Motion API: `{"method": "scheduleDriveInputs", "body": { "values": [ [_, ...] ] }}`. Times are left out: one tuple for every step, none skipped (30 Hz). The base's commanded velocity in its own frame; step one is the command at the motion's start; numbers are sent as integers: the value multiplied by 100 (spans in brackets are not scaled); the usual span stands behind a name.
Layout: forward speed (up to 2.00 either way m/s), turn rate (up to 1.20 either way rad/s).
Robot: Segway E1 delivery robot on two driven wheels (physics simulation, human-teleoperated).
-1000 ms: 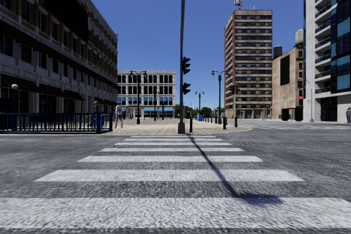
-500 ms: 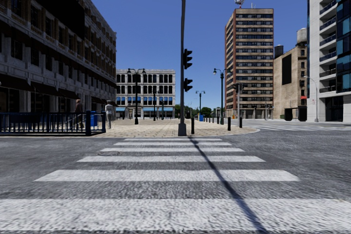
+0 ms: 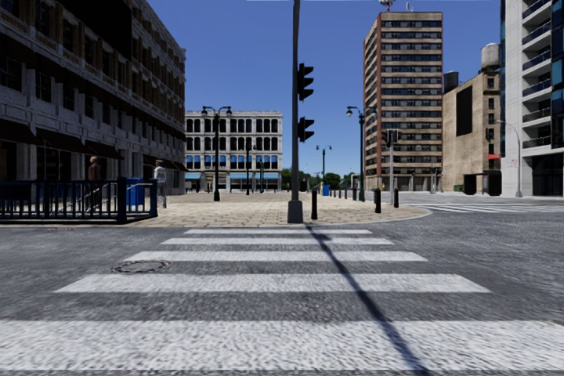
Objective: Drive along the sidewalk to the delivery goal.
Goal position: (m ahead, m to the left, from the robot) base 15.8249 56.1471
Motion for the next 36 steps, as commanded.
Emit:
{"method": "scheduleDriveInputs", "body": {
  "values": [
    [200,12],
    [200,12],
    [200,12],
    [200,12],
    [200,12],
    [200,12],
    [200,13],
    [200,13],
    [200,16],
    [200,17],
    [200,18],
    [200,18],
    [200,18],
    [200,19],
    [200,20],
    [200,21],
    [200,22],
    [200,22],
    [200,22],
    [200,22],
    [200,22],
    [200,22],
    [200,22],
    [200,22],
    [200,22],
    [200,22],
    [200,22],
    [200,22],
    [200,22],
    [200,22],
    [200,22],
    [200,22],
    [200,22],
    [200,22],
    [200,22],
    [200,22]
  ]
}}
